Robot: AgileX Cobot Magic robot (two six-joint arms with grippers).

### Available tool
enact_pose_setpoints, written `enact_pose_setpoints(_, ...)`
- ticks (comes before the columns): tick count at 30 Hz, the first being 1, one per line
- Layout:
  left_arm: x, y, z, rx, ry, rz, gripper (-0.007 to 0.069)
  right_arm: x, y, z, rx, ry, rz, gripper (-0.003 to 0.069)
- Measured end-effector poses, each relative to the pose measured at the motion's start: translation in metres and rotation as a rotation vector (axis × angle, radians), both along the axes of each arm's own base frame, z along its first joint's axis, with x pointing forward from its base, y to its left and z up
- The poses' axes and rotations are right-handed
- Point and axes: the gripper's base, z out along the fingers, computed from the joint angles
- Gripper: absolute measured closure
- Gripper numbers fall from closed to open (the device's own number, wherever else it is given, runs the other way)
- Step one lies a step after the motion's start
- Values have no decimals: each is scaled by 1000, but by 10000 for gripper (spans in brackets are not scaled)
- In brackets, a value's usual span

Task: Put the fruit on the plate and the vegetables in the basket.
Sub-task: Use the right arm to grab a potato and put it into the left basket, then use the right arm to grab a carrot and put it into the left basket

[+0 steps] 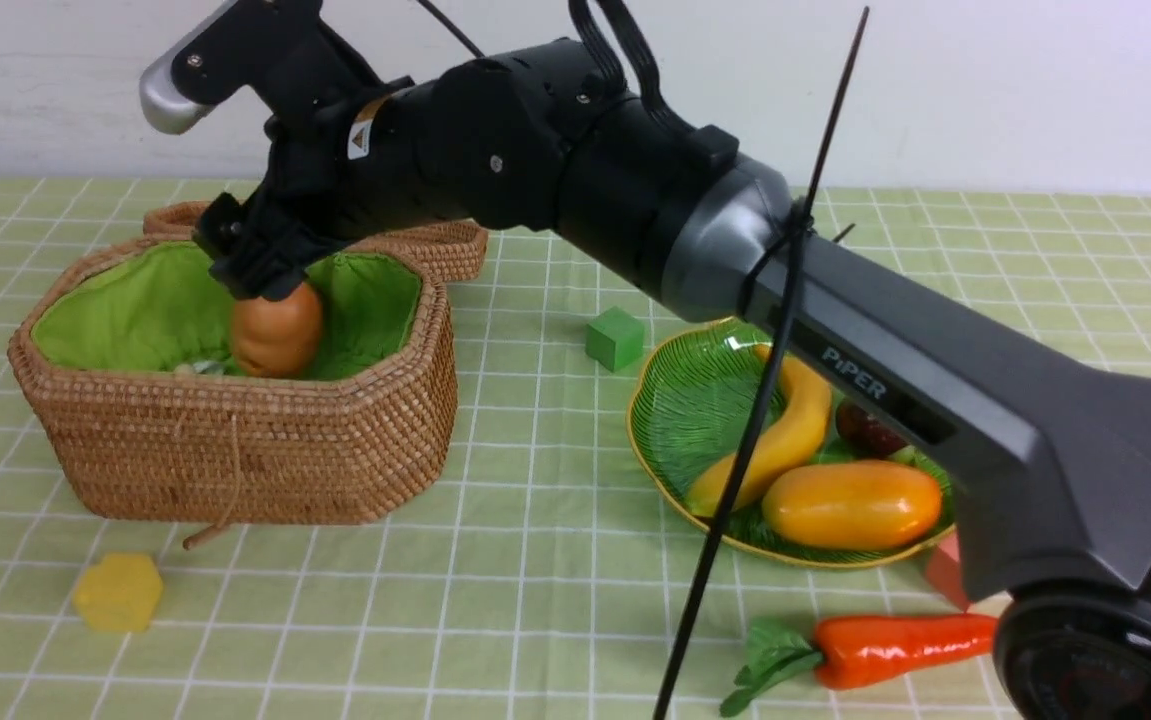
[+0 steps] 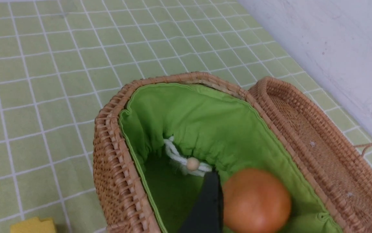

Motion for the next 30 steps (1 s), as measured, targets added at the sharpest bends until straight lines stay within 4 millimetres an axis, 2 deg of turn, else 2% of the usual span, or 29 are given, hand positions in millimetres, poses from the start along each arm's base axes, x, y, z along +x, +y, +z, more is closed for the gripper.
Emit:
enact_pose_setpoints(4, 0, 0, 0, 1, 0, 0, 631, -3, -3, 1, 1, 67, -25, 18)
enact_pose_setpoints(7, 0, -1, 0, -5, -1, -12, 631, -11, -9, 7, -25, 161, -38, 106)
enact_pose_setpoints(8, -1, -3, 0, -7, 3, -30, 631, -18, -15, 14, -46, 212, -44, 169)
enact_pose_setpoints(9, -1, -4, 0, -7, 5, -41, 631, -22, -19, 20, -56, 229, -46, 202)
enact_pose_setpoints(15, -8, -19, -2, 13, 26, -250, 631, -57, -57, 56, -258, 348, -45, 578)
enact_pose_setpoints(17, -11, -24, -3, 21, 29, -322, 631, -63, -64, 63, -284, 355, -49, 653)
enact_pose_setpoints(19, -15, -29, -4, 17, 40, -399, 631, -68, -72, 72, -292, 343, -64, 673)
enact_pose_setpoints(24, -23, -38, -3, 4, 44, -528, 631, -89, -98, 89, -307, 340, -97, 666)
enact_pose_setpoints(26, -25, -40, -3, 4, 40, -571, 631, -102, -115, 90, -350, 344, -116, 660)
enact_pose_setpoints(27, -26, -42, -3, -2, 40, -594, 631, -115, -131, 93, -371, 336, -131, 658)
enact_pose_setpoints(28, -27, -43, -3, -6, 41, -606, 631, -118, -135, 89, -394, 345, -137, 657)
enact_pose_setpoints(30, -28, -44, -2, 1, 33, -628, 631, -139, -161, 79, -459, 360, -156, 652)
